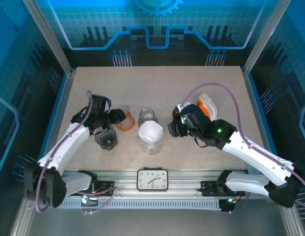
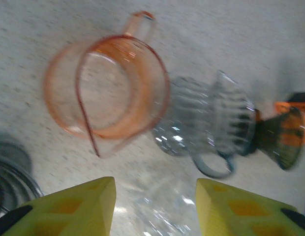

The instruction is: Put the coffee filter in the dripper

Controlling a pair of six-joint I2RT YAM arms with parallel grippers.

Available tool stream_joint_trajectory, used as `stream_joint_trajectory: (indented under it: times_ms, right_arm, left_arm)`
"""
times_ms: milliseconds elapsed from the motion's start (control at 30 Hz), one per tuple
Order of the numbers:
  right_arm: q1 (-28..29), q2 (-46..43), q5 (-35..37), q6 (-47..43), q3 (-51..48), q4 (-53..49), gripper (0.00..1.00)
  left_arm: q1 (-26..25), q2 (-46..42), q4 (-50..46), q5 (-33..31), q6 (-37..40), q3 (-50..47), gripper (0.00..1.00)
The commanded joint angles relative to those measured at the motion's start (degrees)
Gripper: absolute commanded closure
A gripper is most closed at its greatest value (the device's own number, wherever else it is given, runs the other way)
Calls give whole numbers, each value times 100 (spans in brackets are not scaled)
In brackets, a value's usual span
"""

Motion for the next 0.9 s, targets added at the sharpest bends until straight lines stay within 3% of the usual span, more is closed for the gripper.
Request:
stream_joint_trajectory:
  times_ms: [0, 167, 300, 433, 667, 800, 867]
  right_arm:
    - [-105, -293, -46, 132, -192, 171, 25]
    - [-182, -645, -105, 152, -502, 182, 25]
    - [-248, -826, -168, 176, -690, 184, 25]
    - [-276, -988, -177, 208, -863, 199, 25]
    - [-394, -1133, -210, 269, -1084, 217, 25]
    - [-441, -1116, -247, 276, -1085, 239, 25]
    - [-446, -1115, -257, 267, -1209, 255, 25]
  left_arm:
    - [102, 497, 236, -876, 251, 331, 59]
    - [178, 1142, 425, -1391, 342, 522, 61]
    - [178, 1586, 398, -1517, 462, 725, 62]
    - [176, 1841, 291, -1611, 568, 811, 70]
    - [161, 1986, 73, -1612, 693, 789, 75]
    - [112, 2020, -105, -1584, 719, 853, 74]
    - [82, 1924, -139, -1584, 721, 868, 67]
